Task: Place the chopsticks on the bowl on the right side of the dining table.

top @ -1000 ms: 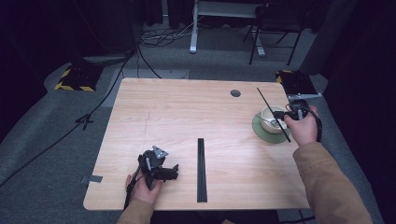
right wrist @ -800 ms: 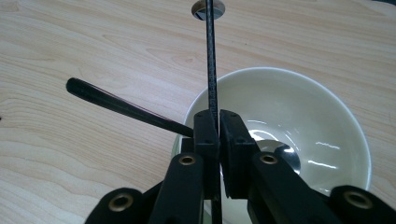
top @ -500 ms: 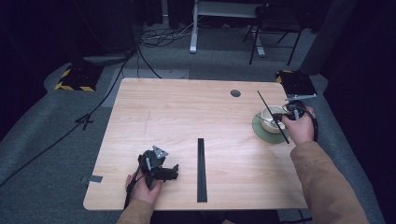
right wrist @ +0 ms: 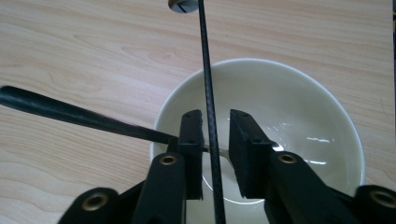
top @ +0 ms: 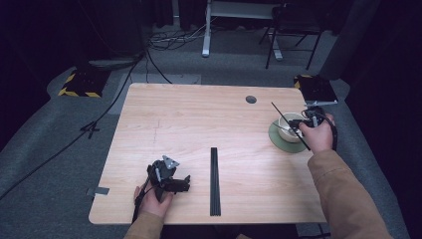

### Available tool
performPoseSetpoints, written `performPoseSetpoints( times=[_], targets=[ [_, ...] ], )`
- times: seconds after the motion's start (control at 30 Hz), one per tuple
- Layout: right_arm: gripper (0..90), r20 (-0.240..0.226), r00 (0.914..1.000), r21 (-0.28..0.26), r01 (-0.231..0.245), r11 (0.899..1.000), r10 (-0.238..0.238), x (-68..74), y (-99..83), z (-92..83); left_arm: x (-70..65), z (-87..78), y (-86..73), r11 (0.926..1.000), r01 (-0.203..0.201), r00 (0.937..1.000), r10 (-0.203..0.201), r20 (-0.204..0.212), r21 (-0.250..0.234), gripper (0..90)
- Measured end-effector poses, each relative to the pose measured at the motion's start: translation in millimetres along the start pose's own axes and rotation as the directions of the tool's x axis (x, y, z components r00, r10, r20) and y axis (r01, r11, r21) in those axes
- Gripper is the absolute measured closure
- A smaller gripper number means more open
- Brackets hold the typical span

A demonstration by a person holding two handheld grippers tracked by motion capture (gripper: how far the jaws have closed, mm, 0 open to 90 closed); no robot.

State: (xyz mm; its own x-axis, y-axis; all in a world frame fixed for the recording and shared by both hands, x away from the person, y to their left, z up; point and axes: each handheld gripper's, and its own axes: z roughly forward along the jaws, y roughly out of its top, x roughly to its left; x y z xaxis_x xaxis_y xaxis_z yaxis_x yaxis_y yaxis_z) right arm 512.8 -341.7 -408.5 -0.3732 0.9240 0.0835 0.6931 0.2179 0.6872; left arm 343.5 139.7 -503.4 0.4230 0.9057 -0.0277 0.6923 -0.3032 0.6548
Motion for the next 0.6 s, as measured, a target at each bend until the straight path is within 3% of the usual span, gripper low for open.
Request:
performPoseSetpoints(
  times=[0.07,0.27,0.4,0.6],
  targets=[
    [65.4,0.009,0.9999,-0.01,0.009,1.0,-0.009,1.5,0.0,-3.2,0.0,0.1,0.0,1.0,0.0,1.0,0.0,0.0,-0.001,0.5],
    [59.1,-0.003,0.9999,-0.067,0.011,0.998,-0.011,6.9,-1.4,-17.2,-0.1,0.1,0.0,1.0,0.001,1.0,-0.001,0.0,-0.001,0.5],
    [58.3,-0.071,0.9975,-0.124,-0.006,0.992,-0.002,13.3,-2.9,-30.6,0.0,-0.1,0.1,1.0,-0.001,1.0,0.001,0.0,0.002,0.5],
    [57.7,-0.115,0.9926,-0.17,0.018,0.985,-0.038,30.4,-3.4,-51.8,0.0,0.0,0.0,1.0,-0.001,1.0,0.001,0.0,-0.001,0.5]
  ],
)
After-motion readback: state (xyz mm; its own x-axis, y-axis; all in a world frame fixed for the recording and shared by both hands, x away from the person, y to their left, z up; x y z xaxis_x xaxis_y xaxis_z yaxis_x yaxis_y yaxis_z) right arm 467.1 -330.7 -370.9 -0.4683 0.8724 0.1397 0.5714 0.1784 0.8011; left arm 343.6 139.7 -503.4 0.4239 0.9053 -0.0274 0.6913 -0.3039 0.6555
